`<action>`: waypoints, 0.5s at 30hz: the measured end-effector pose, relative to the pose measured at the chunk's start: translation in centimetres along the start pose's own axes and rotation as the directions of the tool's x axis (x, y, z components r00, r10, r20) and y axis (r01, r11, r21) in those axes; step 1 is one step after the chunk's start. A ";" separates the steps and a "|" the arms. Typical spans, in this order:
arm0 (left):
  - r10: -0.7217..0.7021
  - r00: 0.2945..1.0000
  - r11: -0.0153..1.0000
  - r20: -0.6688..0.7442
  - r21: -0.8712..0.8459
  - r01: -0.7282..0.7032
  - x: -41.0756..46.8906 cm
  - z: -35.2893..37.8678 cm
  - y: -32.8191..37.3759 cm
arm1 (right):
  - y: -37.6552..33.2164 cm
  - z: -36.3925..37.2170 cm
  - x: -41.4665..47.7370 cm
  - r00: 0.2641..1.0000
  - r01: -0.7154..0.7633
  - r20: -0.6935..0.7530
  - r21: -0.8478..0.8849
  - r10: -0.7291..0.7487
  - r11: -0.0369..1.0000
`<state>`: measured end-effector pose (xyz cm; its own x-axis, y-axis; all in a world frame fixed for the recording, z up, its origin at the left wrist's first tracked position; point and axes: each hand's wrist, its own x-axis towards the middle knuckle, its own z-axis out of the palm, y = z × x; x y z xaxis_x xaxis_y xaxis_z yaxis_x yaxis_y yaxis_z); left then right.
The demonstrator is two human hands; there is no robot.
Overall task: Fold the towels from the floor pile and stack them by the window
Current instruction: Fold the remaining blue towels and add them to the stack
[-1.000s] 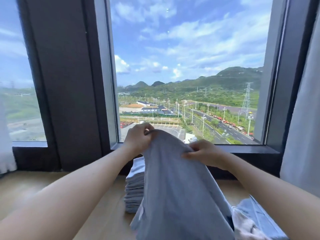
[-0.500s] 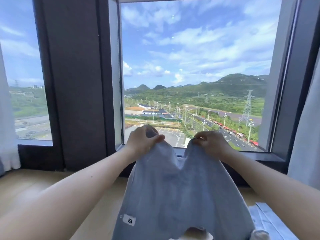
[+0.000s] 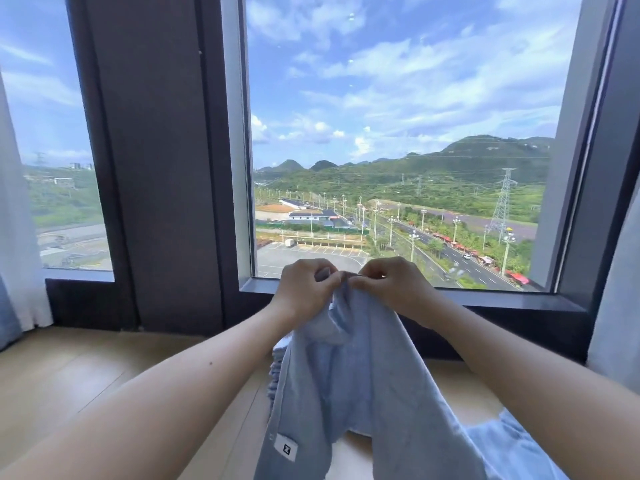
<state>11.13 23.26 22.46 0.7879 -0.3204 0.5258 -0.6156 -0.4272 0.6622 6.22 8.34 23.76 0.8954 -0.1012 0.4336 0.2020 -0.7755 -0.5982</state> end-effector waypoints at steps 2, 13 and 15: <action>-0.003 1.000 1.000 -0.031 -0.027 0.003 -0.1 -0.7 -0.2 | 0.5 0.4 -0.6 0.990 -0.057 0.135 0.079 0.046 0.995; -0.158 0.960 0.979 -0.229 0.094 0.183 -0.6 -3.3 -2.5 | 3.4 -1.4 -2.0 0.944 -0.255 0.265 0.220 0.194 0.941; -0.188 0.945 0.972 -0.268 0.086 0.218 -0.6 -3.3 -3.0 | 3.2 -1.7 -2.2 0.921 -0.291 0.344 0.301 0.182 0.908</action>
<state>12.47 27.49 21.89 0.8571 0.0038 0.5152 -0.4259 -0.5576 0.7126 4.27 5.05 22.06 0.9981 -0.0198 0.0590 0.0419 -0.4869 -0.8725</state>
